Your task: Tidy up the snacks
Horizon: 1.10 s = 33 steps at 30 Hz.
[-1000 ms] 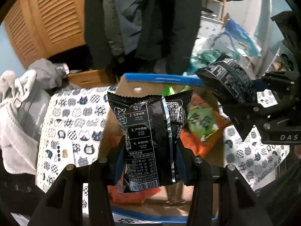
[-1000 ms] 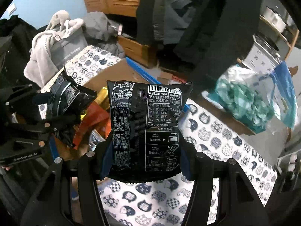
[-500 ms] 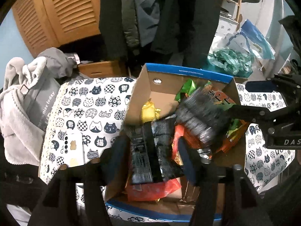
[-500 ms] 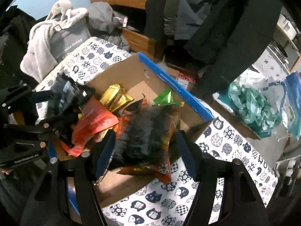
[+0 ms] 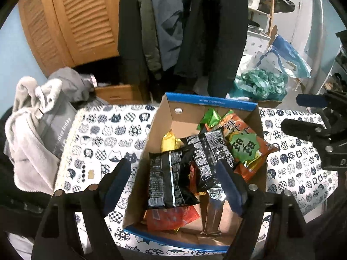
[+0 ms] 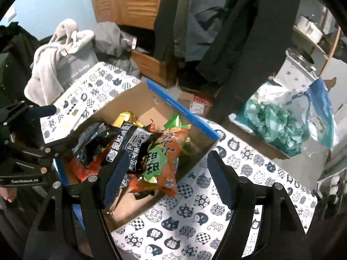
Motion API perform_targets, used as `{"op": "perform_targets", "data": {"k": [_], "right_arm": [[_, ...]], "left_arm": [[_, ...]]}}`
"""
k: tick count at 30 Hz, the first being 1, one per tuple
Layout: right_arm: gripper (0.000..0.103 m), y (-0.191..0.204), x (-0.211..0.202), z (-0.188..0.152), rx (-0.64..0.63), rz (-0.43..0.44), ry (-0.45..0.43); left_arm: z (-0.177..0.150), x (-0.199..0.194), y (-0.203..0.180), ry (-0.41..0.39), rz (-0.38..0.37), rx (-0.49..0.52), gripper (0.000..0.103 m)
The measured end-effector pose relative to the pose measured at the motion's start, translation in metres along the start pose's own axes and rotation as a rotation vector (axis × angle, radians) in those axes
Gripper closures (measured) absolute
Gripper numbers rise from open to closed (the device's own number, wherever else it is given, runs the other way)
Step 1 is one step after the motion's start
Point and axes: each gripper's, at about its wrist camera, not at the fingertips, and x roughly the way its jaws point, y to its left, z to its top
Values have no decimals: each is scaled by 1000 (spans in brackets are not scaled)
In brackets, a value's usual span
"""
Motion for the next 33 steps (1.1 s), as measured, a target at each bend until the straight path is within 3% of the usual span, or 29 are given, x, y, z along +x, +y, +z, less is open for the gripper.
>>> {"op": "perform_targets", "data": {"k": [3,20,33], "right_arm": [[26,-3,-15,-3,5,-8,-30],[25,-32,-60,-29,34,-58,-127],[25,-49,-65,-39,54,-48,-131]], "left_arm": [[2,-10,-7,-20,-4,10,15],[10,-59,-46,-175,36,74,12],[16,-57,-58,-180,40,59,9]]}}
